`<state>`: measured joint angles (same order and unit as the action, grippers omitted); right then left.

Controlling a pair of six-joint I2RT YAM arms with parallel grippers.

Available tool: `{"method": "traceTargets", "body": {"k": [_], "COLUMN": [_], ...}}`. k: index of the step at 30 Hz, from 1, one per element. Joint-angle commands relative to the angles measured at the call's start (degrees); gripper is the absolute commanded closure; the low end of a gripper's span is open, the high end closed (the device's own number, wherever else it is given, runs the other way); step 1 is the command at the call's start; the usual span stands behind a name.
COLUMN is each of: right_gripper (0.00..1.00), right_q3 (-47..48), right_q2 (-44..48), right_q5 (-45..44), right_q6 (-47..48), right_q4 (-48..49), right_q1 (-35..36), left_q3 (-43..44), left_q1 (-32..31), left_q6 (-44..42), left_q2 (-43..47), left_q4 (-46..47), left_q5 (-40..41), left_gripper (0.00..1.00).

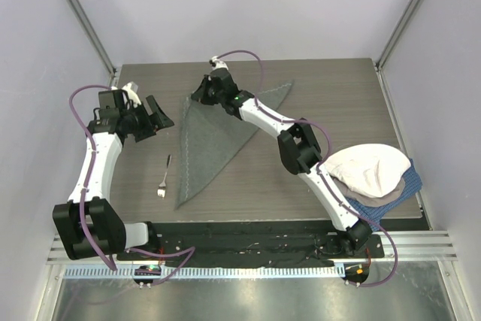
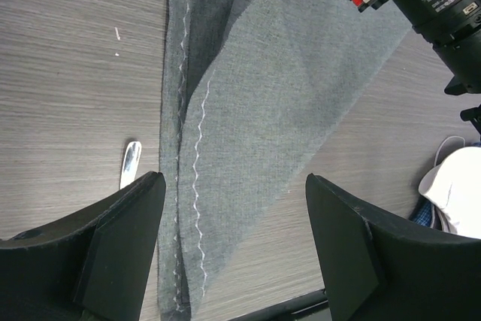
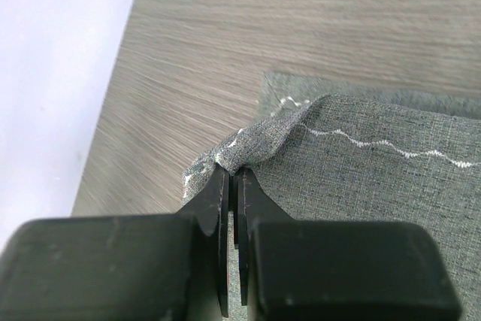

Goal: Fold the napkin, place the utensils inside, and roll it up
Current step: Fold the napkin

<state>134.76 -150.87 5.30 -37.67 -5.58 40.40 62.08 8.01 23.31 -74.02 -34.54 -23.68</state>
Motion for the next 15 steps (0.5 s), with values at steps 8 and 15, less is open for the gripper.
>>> {"method": "traceTargets", "body": {"k": [8,15], "right_gripper": [0.99,0.98], "right_q3": [5.34,5.78], "right_q2": [-1.97,-3.64], "right_q5": [-0.2,-0.11], "right_q6": [-1.97,-2.23], "right_q4": [5.32,5.32], "right_q1": [-0.06,0.03], "left_q3": [-0.03,-0.03], "left_q1": [0.78,0.95], "left_q6": [-0.2,-0.02], "left_q2": [-0.16,-0.51], "left_q4": [2.2,2.29], "left_q5": [-1.98,-2.68], "left_gripper": [0.2,0.2]}}
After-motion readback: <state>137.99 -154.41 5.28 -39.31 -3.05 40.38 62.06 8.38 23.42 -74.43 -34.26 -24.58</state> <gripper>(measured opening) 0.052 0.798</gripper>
